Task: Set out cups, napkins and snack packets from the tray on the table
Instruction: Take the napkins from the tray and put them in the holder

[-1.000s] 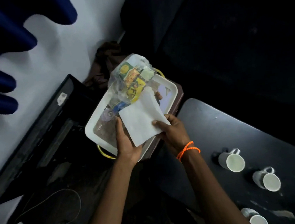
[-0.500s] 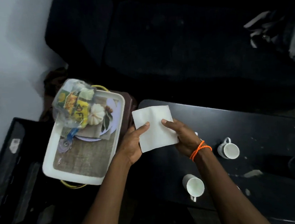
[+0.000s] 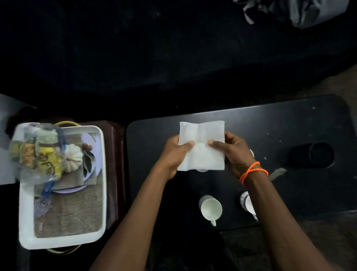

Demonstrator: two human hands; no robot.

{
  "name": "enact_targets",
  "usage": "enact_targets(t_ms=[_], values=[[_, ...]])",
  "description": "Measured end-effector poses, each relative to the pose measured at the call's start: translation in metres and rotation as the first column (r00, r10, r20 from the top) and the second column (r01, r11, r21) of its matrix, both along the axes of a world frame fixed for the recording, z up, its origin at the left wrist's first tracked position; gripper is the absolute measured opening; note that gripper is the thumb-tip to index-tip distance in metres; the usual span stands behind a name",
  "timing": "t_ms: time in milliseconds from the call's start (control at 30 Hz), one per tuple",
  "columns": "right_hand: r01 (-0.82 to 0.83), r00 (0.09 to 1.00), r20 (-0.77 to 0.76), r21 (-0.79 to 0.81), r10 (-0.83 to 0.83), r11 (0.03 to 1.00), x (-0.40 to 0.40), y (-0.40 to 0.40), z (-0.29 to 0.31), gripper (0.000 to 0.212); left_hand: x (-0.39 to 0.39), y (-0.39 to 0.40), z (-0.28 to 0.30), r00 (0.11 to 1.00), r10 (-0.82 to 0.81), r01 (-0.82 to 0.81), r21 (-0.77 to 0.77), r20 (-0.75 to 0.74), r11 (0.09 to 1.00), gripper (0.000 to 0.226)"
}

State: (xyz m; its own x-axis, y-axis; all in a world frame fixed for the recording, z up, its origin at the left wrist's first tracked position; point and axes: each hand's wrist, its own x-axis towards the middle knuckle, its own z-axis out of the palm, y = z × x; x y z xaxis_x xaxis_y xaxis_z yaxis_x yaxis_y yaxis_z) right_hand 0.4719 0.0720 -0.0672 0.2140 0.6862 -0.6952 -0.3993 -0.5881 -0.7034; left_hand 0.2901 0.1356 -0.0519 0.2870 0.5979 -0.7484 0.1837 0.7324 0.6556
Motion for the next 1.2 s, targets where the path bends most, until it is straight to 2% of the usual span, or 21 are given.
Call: enact_targets(t_ms=[100,233,333,433,500,600,700,833,967,1067,1200], values=[[0.054,0.997,0.052,-0.052,-0.052,0.997,0.025,-0.017,-0.002,0.039,0.027,-0.003,0.002,0.997,-0.046,0.049,0.044,-0.054,0.998,0.031],[0.242,0.97,0.054,-0.061,-0.239,0.968,0.051,-0.035,-0.001,0.028,0.066,-0.013,-0.002,0.995,-0.081,0.084,0.037,-0.063,0.996,0.033],[0.416,0.909,0.031,-0.104,-0.415,0.903,0.07,-0.051,0.005,0.033,0.1,-0.026,-0.004,0.992,-0.034,0.035,0.005,-0.123,0.999,0.027],[0.507,0.857,0.17,-0.105,-0.487,0.856,0.089,-0.07,0.01,0.029,0.137,-0.047,0.001,0.972,-0.019,0.033,0.054,-0.233,0.998,0.02],[0.489,0.833,0.337,-0.079,-0.439,0.868,0.104,-0.085,0.013,0.025,0.164,-0.066,0.007,0.976,-0.051,0.066,0.062,-0.212,0.996,0.025],[0.37,0.777,0.578,-0.099,-0.249,0.924,0.135,-0.109,0.017,0.023,0.209,-0.095,0.013,0.987,-0.103,0.106,0.016,-0.125,0.994,0.038],[0.349,0.731,0.654,-0.116,-0.193,0.93,0.171,-0.131,0.023,0.022,0.25,-0.123,0.016,0.984,-0.14,0.144,0.031,-0.108,0.989,0.042],[0.325,0.619,0.778,-0.13,-0.107,0.937,0.223,-0.155,0.032,0.02,0.304,-0.153,0.013,0.977,-0.198,0.203,0.055,-0.081,0.978,0.041],[0.254,0.547,0.837,-0.203,0.033,0.946,0.265,-0.163,0.034,0.021,0.344,-0.168,0.008,0.969,-0.242,0.244,0.038,-0.053,0.969,0.038],[0.157,0.571,0.797,-0.341,0.196,0.927,0.289,-0.16,0.03,0.024,0.363,-0.17,-0.003,0.978,-0.207,0.205,-0.065,-0.038,0.977,0.013],[0.115,0.594,0.759,-0.408,0.266,0.906,0.308,-0.149,0.025,0.022,0.377,-0.165,-0.013,0.993,-0.109,0.116,-0.201,0.044,0.973,0.009]])
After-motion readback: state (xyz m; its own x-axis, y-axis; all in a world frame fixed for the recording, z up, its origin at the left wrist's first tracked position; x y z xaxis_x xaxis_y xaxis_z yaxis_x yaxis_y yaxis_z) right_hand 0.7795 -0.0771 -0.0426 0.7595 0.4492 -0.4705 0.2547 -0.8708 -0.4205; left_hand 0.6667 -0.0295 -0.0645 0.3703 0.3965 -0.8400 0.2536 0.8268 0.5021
